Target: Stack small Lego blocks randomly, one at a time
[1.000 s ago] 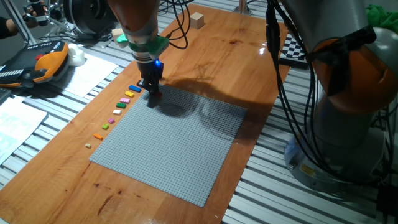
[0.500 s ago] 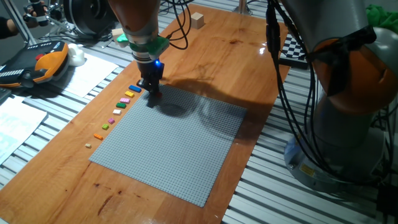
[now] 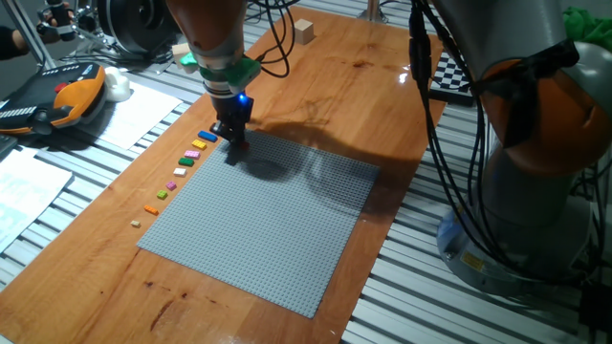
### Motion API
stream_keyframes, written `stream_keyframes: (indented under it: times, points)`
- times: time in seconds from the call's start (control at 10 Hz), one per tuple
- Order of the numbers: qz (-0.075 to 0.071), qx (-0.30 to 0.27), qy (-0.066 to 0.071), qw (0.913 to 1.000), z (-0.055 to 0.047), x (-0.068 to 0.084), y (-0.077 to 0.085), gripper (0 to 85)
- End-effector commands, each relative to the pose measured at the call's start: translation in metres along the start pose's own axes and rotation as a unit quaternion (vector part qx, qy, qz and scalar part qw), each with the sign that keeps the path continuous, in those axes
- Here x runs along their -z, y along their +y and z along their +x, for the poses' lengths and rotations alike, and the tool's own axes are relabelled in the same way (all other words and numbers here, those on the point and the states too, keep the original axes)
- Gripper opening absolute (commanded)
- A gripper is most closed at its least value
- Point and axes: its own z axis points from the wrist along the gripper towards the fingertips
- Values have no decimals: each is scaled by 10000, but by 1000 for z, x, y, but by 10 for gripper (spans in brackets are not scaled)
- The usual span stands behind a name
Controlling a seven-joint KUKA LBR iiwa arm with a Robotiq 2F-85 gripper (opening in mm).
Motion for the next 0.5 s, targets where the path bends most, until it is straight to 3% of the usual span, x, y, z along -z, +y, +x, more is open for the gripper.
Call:
stream_keyframes:
  times: [0.0,0.4]
  points:
    - [2,-4,12,10000,1,-1,0,0]
    - [-3,-5,28,10000,1,-1,1,0]
